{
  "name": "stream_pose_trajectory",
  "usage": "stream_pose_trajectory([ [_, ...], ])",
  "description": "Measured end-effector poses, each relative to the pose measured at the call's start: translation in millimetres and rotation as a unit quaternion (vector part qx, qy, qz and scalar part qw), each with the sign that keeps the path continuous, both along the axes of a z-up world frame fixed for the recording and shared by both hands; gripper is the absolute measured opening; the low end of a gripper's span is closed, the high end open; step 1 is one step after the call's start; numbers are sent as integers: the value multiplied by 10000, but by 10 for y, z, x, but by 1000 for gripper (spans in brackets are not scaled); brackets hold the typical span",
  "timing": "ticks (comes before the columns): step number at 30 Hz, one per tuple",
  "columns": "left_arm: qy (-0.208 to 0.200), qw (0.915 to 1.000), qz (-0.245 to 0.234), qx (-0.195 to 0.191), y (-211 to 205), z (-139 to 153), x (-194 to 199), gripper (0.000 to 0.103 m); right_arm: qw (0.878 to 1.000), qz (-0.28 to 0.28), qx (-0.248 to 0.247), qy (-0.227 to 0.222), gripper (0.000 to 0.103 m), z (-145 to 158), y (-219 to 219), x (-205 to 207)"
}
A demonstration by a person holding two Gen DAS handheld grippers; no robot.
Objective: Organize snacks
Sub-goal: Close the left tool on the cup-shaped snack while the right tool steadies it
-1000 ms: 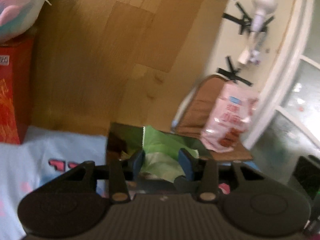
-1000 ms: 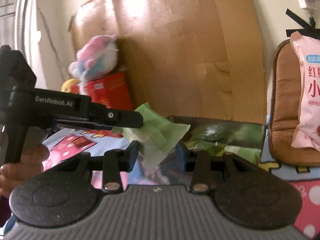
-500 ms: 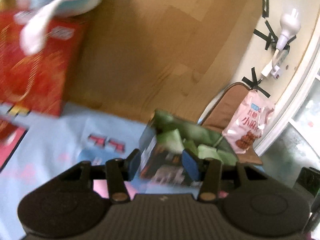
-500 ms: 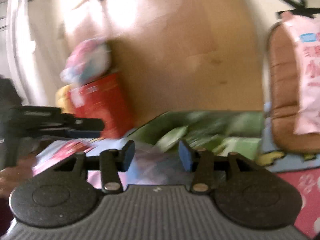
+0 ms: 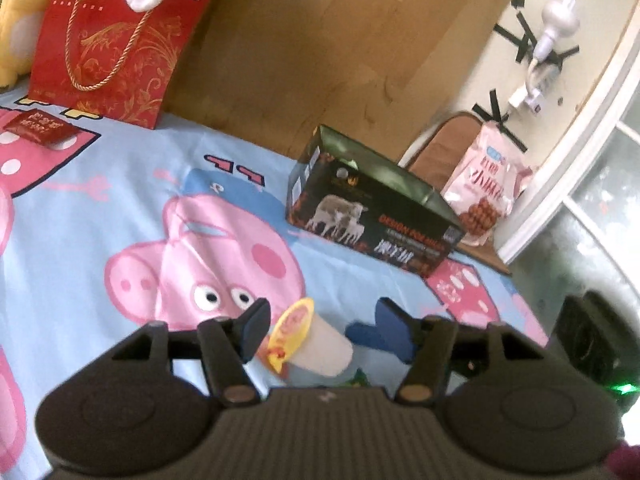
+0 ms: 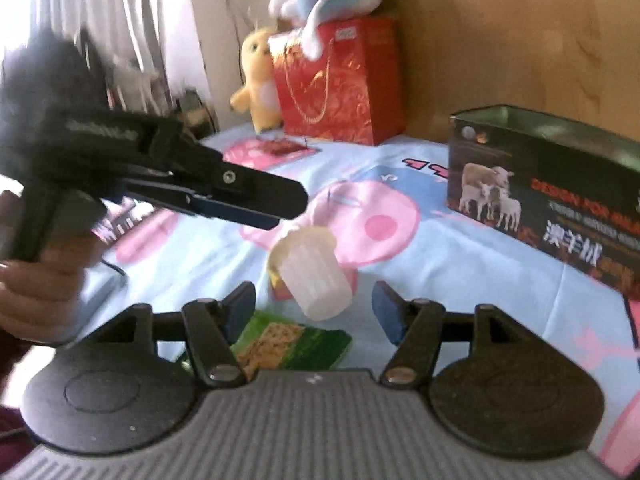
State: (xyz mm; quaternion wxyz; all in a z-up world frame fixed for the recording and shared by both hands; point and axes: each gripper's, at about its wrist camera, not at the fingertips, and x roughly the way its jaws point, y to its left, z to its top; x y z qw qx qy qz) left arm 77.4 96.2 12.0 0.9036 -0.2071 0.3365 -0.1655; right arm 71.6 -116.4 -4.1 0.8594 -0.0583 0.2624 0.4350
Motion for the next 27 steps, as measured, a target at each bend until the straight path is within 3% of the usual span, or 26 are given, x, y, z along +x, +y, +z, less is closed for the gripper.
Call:
stream_pose_trajectory([
  [4,195,9996,-40,186,-120,-156,54,46,9999,-27,-53,137,64,-24,63,87],
  [6,108,9994,7,337,-175,-184,51,44,9995,-151,-35,279,43,-44,26,115],
  [16,-119,9992,-285,270,-382,-211,215,45,9930,-1034,392,418,41,-69,-204,98],
  [27,-139,9994,-297,107,-321,-283,211,46,9941,-1019,161,340,44,-90,-120,88],
])
